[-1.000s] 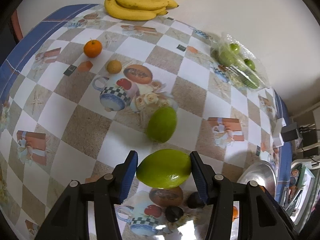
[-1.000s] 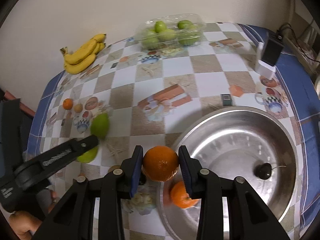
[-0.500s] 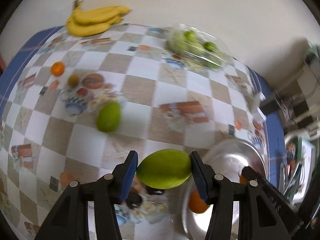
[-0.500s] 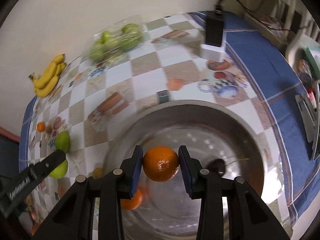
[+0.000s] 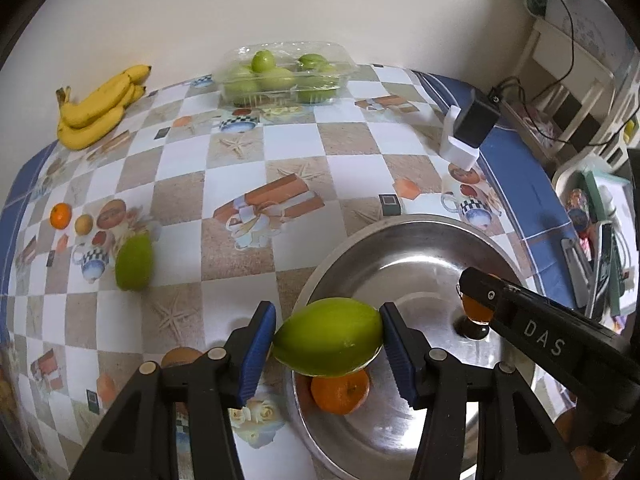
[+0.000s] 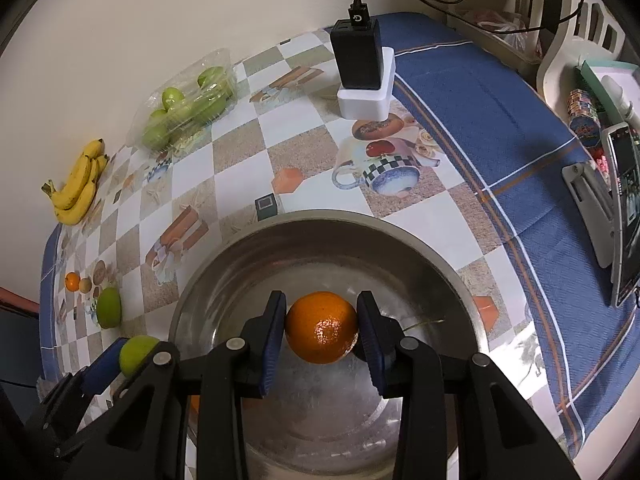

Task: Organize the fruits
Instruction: 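Carry both fruits over the steel bowl and open both tools to drop them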

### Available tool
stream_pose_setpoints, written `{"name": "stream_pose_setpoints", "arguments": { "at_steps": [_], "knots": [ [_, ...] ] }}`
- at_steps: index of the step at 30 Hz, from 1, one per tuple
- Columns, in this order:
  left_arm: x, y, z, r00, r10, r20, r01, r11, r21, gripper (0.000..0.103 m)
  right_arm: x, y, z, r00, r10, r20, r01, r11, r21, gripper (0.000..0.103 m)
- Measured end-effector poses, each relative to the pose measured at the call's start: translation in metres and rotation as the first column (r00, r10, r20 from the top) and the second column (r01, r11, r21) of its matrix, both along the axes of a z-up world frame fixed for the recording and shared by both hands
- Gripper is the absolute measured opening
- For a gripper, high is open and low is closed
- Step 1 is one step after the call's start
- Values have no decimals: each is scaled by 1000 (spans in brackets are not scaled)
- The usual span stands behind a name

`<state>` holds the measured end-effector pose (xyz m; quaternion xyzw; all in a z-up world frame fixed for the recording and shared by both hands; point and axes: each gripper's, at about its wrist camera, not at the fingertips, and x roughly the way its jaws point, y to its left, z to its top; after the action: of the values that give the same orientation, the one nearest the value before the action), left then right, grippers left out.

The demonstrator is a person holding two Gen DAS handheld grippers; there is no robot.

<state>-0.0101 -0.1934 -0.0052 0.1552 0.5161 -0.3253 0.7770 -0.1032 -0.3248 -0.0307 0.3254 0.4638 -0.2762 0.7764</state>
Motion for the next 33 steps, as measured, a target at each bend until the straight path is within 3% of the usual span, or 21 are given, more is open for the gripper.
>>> {"name": "stream_pose_setpoints", "arguments": {
  "at_steps": [12,19,33],
  "knots": [
    [-7,-12,-24,998,-51,-24,52,998,25,57,8,3,-17,999,18,-37,-17,1000,18,38],
    [-11,-15,-20,997,-71,7,70,997,23,57,13,6,-23,998,29,-51,-28,999,32,39],
    [4,-2,-14,1000,27,-6,-27,999,24,60,12,7,-10,999,22,-26,-22,1000,12,40]
  ]
}}
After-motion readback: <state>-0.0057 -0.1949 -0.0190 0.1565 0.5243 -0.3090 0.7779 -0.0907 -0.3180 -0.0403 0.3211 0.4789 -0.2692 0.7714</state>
